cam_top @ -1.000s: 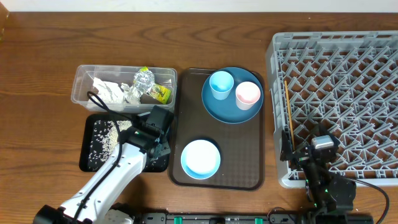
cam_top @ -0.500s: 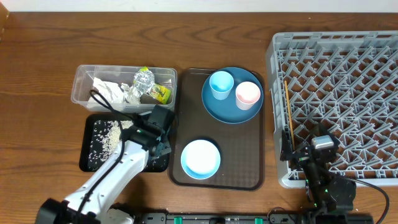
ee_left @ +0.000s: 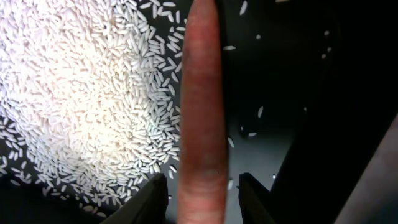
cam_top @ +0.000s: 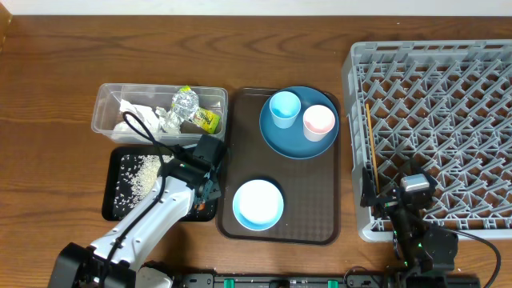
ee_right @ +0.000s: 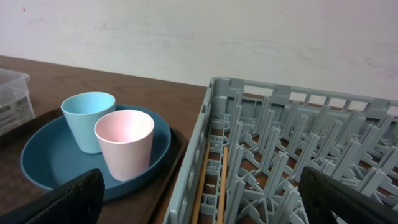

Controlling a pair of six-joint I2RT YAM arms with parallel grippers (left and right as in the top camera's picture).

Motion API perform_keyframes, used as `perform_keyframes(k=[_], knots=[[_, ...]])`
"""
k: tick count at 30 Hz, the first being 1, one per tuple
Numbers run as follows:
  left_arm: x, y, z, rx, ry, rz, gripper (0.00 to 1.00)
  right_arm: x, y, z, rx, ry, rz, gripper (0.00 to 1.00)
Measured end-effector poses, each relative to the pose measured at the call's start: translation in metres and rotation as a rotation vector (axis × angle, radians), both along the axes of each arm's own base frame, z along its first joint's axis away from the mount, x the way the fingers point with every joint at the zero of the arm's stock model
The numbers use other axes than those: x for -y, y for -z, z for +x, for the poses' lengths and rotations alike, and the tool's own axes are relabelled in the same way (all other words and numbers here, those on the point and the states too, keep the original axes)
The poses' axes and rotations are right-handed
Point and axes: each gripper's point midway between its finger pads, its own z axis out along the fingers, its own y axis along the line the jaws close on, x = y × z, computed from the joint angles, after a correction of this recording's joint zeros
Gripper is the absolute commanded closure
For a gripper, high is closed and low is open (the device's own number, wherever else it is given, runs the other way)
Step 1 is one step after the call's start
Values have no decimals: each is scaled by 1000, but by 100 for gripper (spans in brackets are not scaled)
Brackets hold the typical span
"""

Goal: Sort waste into correct bins and load items into the dishwasher rack

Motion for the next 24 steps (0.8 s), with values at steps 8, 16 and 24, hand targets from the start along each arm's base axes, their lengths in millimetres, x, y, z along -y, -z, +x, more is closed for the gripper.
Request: perform_keyframes(k=[8, 16, 24], knots=[[5, -35, 9, 10, 50, -1, 60, 0, 0, 0, 0, 0, 0, 1], [43, -99, 26, 70, 167, -185, 60, 0, 0, 0, 0, 0, 0, 1], [74, -139, 40, 138, 241, -332, 43, 0, 0, 0, 0, 0, 0, 1]])
